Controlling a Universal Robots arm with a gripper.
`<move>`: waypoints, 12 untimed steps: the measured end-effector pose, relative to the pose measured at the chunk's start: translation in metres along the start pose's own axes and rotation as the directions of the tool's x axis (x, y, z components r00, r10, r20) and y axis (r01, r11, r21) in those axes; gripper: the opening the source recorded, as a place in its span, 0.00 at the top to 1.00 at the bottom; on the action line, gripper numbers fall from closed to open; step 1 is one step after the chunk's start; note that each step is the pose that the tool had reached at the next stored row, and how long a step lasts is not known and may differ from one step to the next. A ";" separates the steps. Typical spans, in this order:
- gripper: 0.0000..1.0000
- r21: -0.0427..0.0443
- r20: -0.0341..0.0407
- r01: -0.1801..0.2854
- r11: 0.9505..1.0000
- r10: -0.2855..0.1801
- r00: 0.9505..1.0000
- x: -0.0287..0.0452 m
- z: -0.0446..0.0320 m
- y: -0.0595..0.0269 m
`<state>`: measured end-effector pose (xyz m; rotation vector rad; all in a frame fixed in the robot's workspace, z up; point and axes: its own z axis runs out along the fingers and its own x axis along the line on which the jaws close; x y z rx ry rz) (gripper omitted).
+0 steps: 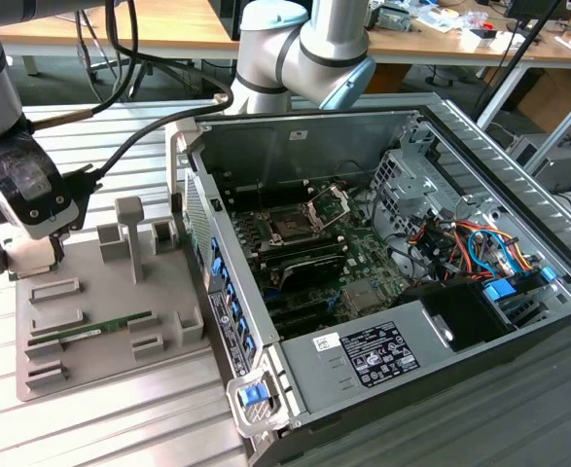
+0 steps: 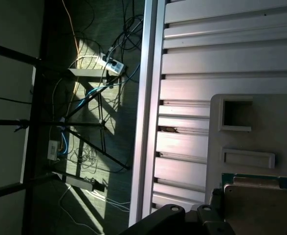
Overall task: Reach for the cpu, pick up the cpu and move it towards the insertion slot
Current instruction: 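Pick up the cpu and move it towards the insertion slot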
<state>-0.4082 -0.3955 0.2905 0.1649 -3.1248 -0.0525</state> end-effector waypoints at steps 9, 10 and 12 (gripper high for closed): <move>0.45 0.000 0.000 0.000 1.000 0.000 1.000 0.0000 -0.0033 0.0001; 0.45 0.000 0.000 0.000 1.000 0.000 1.000 0.0000 -0.0042 0.0001; 0.45 0.000 0.000 0.000 1.000 0.000 1.000 0.0001 -0.0054 0.0002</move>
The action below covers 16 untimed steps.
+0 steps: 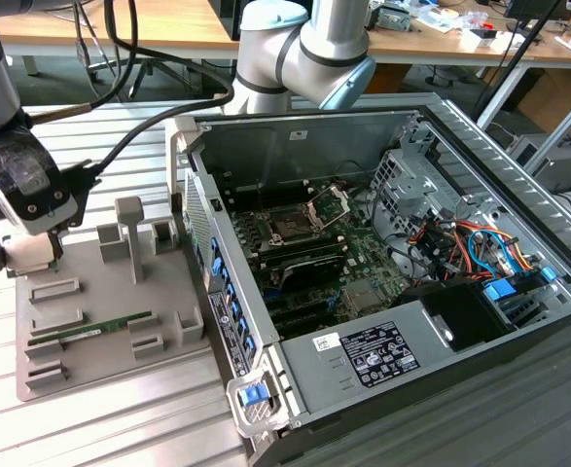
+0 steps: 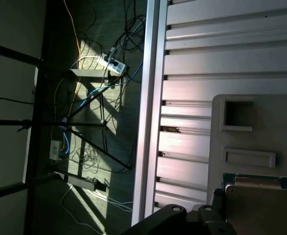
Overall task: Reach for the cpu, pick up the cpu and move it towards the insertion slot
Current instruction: 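Pick up the cpu and move it towards the insertion slot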
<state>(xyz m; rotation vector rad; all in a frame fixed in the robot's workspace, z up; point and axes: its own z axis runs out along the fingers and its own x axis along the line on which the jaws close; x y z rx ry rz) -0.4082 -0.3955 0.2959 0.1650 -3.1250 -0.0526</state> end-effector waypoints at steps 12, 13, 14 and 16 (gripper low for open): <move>0.45 0.000 0.000 0.000 1.000 0.000 1.000 0.0000 -0.0043 0.0001; 0.45 0.000 0.000 0.000 1.000 0.000 1.000 0.0000 -0.0045 0.0001; 0.45 0.000 0.000 0.000 1.000 0.000 1.000 0.0000 -0.0047 0.0001; 0.45 0.000 0.000 0.000 1.000 0.000 1.000 0.0001 -0.0055 0.0002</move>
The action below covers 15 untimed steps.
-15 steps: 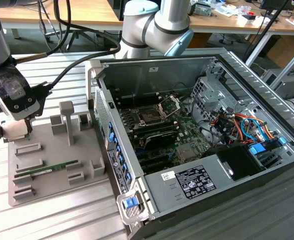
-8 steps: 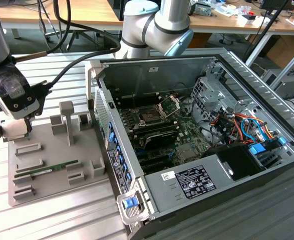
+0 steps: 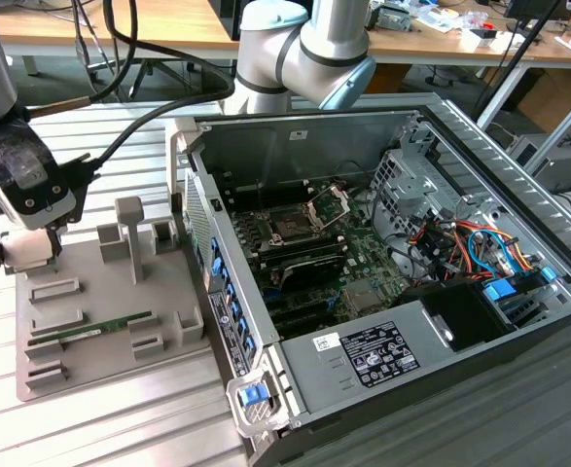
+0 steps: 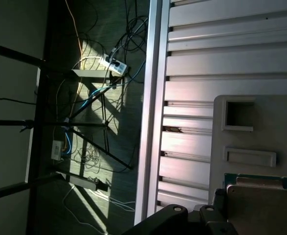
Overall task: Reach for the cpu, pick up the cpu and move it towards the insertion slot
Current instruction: 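Pick up the cpu and move it towards the insertion slot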
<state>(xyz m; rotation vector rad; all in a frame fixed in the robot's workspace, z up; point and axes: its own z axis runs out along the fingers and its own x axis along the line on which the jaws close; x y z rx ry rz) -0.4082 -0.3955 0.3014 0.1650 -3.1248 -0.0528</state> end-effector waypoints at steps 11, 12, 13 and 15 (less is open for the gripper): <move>0.45 0.000 0.000 0.000 1.000 0.000 1.000 0.0000 -0.0039 0.0001; 0.45 0.000 0.000 0.000 1.000 0.000 1.000 0.0000 -0.0042 0.0001; 0.45 0.000 0.000 0.000 1.000 0.000 1.000 0.0000 -0.0044 0.0002; 0.45 0.000 0.000 0.000 1.000 0.000 1.000 0.0001 -0.0054 0.0002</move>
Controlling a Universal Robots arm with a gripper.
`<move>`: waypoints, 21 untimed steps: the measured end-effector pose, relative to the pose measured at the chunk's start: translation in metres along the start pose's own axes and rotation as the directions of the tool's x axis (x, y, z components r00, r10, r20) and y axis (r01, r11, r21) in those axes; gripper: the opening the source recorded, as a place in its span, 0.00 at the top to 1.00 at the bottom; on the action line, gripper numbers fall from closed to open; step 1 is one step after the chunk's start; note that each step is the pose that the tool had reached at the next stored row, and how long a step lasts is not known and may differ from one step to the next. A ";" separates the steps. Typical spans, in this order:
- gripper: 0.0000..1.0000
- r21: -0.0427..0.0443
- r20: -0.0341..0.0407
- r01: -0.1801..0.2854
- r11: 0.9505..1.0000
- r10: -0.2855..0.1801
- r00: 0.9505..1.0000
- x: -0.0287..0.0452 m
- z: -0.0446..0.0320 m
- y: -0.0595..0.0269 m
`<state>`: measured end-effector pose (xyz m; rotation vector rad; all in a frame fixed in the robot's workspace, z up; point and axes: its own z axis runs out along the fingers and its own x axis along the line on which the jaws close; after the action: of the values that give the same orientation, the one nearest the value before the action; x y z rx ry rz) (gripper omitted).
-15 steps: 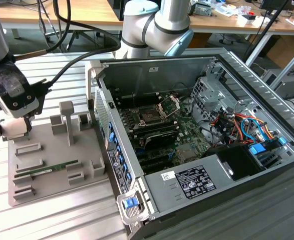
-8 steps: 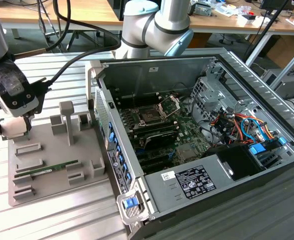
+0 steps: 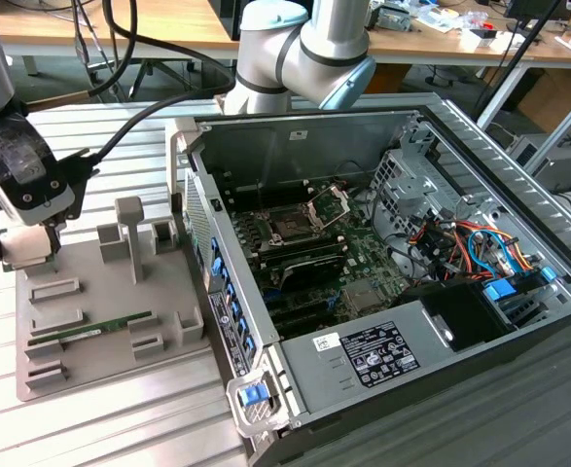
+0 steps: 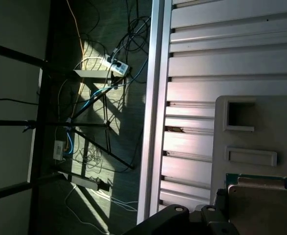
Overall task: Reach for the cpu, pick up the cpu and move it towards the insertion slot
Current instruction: 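Pick up the cpu and move it towards the insertion slot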
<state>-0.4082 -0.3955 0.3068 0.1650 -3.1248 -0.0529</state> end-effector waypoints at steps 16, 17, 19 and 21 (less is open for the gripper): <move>0.45 -0.001 0.000 0.000 1.000 0.000 1.000 0.0001 -0.0061 0.0002; 0.45 -0.001 0.000 0.000 1.000 0.000 1.000 0.0001 -0.0067 0.0002; 0.45 -0.001 0.000 0.000 1.000 0.000 1.000 0.0001 -0.0077 0.0003; 0.45 -0.001 0.000 0.000 1.000 0.000 1.000 0.0001 -0.0087 0.0003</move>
<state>-0.4082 -0.3955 0.3155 0.1650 -3.1248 -0.0541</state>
